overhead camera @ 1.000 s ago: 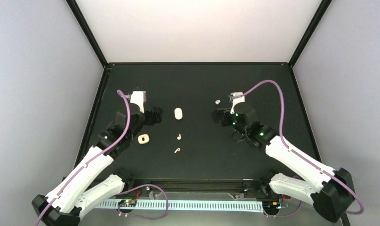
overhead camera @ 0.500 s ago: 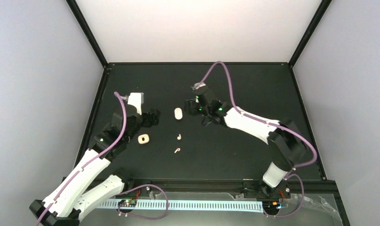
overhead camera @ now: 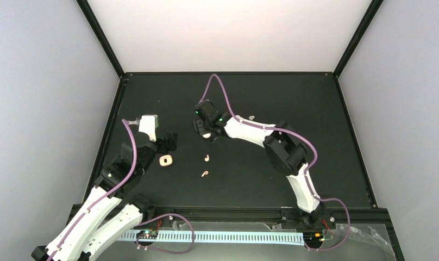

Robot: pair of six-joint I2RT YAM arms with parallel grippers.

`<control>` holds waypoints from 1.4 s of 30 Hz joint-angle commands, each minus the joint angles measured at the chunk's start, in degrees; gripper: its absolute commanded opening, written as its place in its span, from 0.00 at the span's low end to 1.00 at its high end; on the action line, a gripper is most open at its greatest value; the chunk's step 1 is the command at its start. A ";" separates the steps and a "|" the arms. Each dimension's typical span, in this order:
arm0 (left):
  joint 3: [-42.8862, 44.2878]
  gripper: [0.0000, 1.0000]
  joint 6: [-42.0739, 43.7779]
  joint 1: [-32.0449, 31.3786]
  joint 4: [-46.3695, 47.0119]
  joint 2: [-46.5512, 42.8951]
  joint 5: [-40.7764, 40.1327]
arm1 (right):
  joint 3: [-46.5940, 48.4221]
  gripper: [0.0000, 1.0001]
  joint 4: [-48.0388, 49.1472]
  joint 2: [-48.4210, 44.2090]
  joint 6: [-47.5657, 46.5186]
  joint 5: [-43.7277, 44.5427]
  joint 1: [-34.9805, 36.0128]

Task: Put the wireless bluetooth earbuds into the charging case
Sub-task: Pick up the charging case at the center of the board.

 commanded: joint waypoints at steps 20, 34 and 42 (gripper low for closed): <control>0.00 0.99 1.43 -0.15 1.97 1.25 3.55 | 14.07 0.60 -12.25 12.91 -1.90 4.80 0.03; 0.05 0.99 1.67 -0.10 1.83 0.81 3.20 | 2.88 0.39 -10.23 3.86 -3.00 6.66 -0.12; -0.08 0.99 1.26 -0.15 2.15 1.36 5.09 | -23.39 0.39 -6.96 -15.86 -2.05 5.97 -0.75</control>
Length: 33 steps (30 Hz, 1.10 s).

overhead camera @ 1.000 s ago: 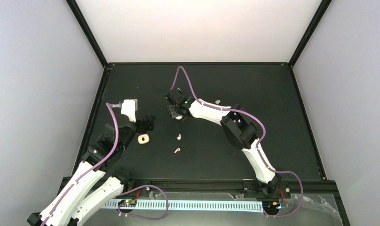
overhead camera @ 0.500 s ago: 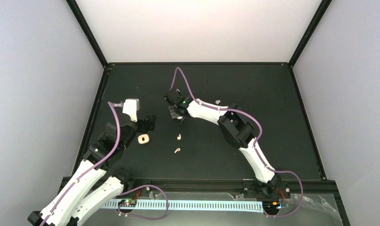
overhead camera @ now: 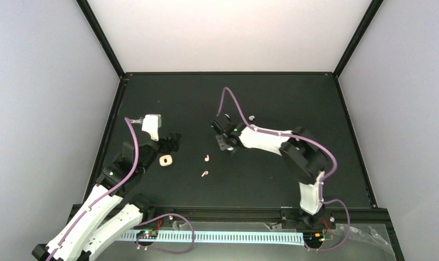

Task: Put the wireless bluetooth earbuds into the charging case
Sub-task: Pick up the charging case at the center of the board.

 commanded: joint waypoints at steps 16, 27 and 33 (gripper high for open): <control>0.17 0.99 0.91 -0.15 1.16 4.09 6.05 | -25.26 0.48 -0.31 -18.21 1.23 -7.56 -0.21; 0.17 0.99 1.57 -0.13 1.24 4.77 8.47 | -28.31 0.60 -4.45 -20.84 2.31 -7.22 -0.21; 0.26 0.99 1.57 -0.11 1.26 4.98 8.75 | -28.55 0.64 -4.30 -20.75 1.96 -7.43 -0.26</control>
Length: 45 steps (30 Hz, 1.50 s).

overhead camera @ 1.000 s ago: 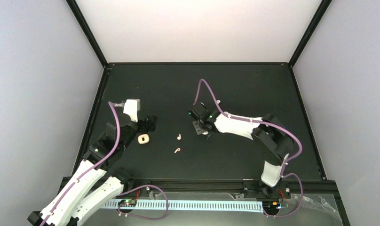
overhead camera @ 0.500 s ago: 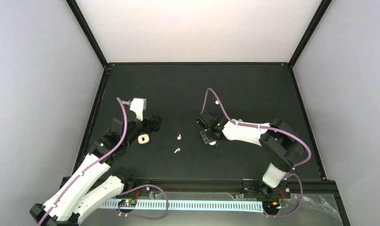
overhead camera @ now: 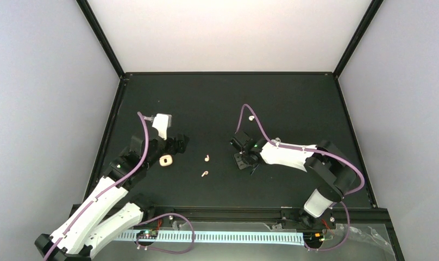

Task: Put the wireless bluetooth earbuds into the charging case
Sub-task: Pick up the charging case at the center of the board.

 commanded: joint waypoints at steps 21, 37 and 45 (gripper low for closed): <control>0.26 0.99 0.45 -0.15 0.22 0.14 1.01 | -0.50 0.47 0.14 5.23 -0.89 -2.70 -1.06; 0.69 0.99 -0.59 -0.14 3.12 -3.86 8.43 | -6.29 0.26 5.22 -13.78 -6.06 0.35 -0.06; -0.70 0.99 -5.69 -0.85 15.86 -0.52 33.10 | -7.49 0.26 9.74 -34.86 -16.30 3.36 10.69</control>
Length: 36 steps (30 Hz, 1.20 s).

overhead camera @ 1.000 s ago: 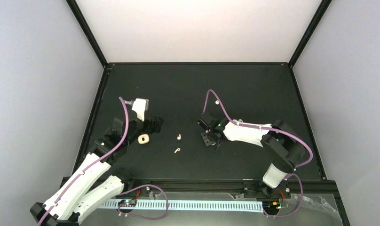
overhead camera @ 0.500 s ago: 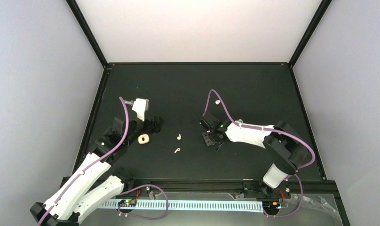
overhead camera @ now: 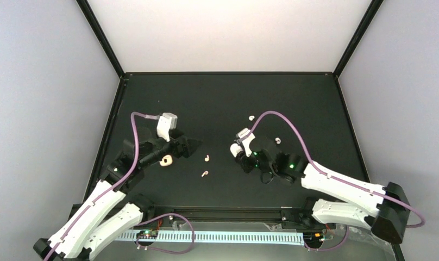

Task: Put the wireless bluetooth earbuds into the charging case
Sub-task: Pick up the charging case at the center of the board.

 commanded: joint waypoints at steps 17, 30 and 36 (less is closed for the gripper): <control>3.62 0.86 -4.51 -11.12 8.59 14.93 16.86 | 2.34 0.26 2.19 -7.37 -16.14 14.92 16.02; 5.78 0.73 -8.79 -12.47 9.21 21.20 17.05 | 3.55 0.26 4.45 -5.22 -16.60 17.87 17.43; 5.51 0.64 -9.40 -12.67 10.39 23.00 17.92 | 3.82 0.26 5.28 -5.03 -16.59 17.53 17.78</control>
